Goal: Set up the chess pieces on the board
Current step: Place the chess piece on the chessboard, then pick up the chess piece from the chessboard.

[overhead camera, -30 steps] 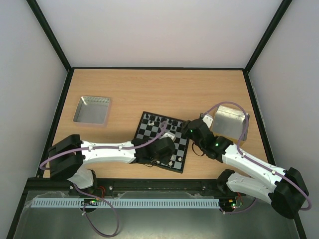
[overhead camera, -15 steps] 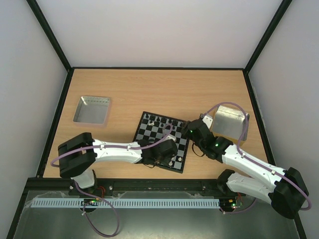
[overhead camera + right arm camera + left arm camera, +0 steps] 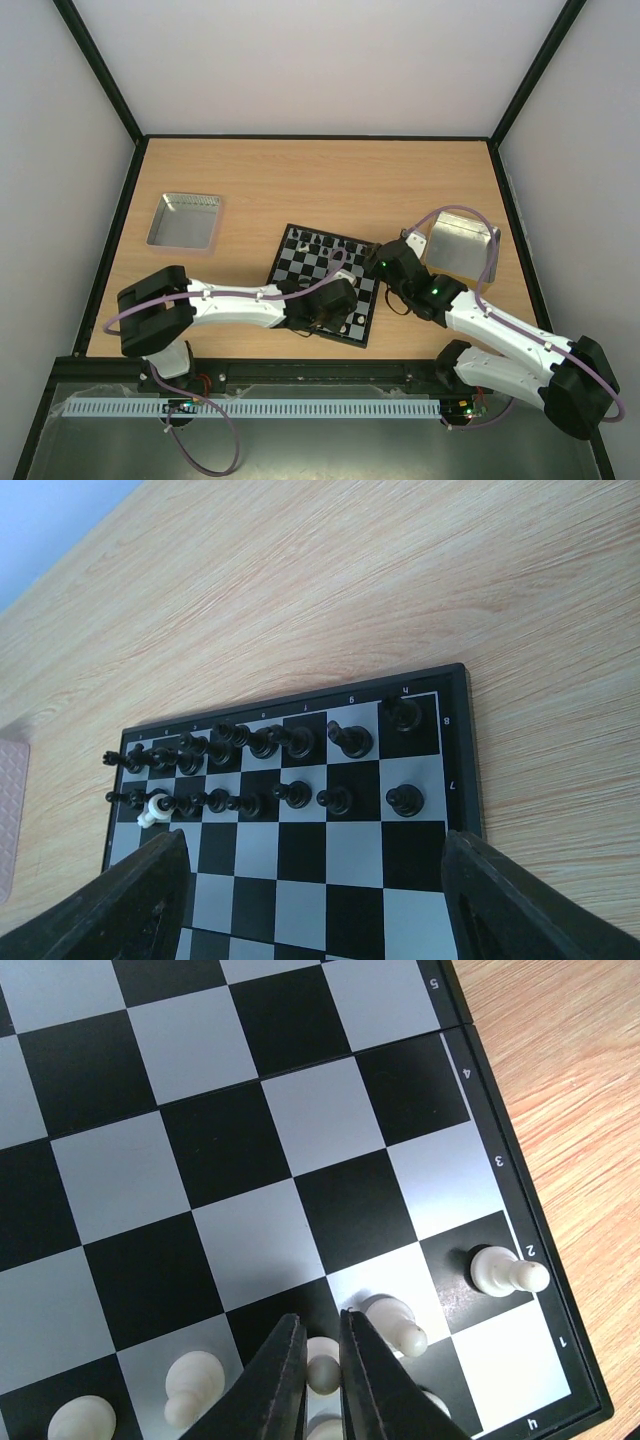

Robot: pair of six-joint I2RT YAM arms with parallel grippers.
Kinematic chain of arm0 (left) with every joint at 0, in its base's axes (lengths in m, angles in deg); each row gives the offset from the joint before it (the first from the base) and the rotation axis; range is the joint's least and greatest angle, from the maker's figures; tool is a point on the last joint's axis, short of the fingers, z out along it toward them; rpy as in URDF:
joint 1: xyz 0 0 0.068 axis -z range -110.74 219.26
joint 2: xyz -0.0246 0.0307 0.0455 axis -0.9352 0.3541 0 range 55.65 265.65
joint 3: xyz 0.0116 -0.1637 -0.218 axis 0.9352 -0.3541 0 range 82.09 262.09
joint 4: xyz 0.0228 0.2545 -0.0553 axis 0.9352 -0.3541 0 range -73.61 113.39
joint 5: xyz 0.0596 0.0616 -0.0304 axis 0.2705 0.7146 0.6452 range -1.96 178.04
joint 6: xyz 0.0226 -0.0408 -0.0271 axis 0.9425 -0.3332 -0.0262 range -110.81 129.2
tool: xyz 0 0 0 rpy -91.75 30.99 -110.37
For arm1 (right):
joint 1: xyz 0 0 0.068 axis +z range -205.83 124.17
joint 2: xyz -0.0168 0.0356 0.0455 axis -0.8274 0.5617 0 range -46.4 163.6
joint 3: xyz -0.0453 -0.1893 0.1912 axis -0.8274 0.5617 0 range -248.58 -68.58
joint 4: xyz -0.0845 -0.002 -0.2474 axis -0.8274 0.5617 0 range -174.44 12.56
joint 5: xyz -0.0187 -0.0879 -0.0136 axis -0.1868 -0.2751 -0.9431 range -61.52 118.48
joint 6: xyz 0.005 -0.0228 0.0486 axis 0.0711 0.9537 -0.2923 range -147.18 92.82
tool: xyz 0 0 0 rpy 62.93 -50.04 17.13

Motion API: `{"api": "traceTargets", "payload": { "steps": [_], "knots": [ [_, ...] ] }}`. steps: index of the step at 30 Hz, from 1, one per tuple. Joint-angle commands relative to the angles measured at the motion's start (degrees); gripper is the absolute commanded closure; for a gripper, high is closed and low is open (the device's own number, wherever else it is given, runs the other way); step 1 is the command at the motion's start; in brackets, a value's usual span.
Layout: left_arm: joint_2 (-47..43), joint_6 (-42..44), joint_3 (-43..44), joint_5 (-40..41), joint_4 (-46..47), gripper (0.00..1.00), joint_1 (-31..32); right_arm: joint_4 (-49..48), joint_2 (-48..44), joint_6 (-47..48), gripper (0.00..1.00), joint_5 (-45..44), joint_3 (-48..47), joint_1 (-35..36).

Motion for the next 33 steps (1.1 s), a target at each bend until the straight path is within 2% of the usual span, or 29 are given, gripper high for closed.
{"api": "traceTargets", "payload": {
  "steps": [1, 7, 13, 17, 21, 26, 33],
  "knots": [
    [0.34, -0.16, -0.72, -0.17, 0.46, 0.85, -1.0, -0.2, -0.78, 0.16, 0.32, -0.93, 0.69, -0.24],
    [-1.4, 0.21, -0.94, -1.75, 0.93, 0.76, -2.02, -0.29, -0.79, 0.25, 0.32, -0.66, 0.38, -0.24],
    [-5.02, -0.45, -1.19, -2.22, 0.38, 0.75, -3.65, -0.36, -0.79, 0.56, 0.32, -0.3, 0.03, -0.24],
    [-9.77, -1.12, -1.8, -2.34, -0.2, 0.64, -5.94, -0.63, -0.49, 1.52, 0.32, 0.5, -0.4, -0.24],
    [-15.04, -0.96, -3.06, -2.96, -1.27, 0.56, -12.31, -0.62, -0.1, 1.91, 0.32, 0.69, -1.08, -0.25],
    [-15.6, 4.06, -3.03, -7.33, -2.2, 0.56, -22.28, -0.64, 0.17, 1.83, 0.33, -0.03, -0.96, -0.25],
    [-9.21, 12.44, 0.59, -13.58, -3.84, 0.6, -29.35, -0.8, 0.44, 1.48, 0.34, 0.46, -0.6, -0.28]
  ]
}}
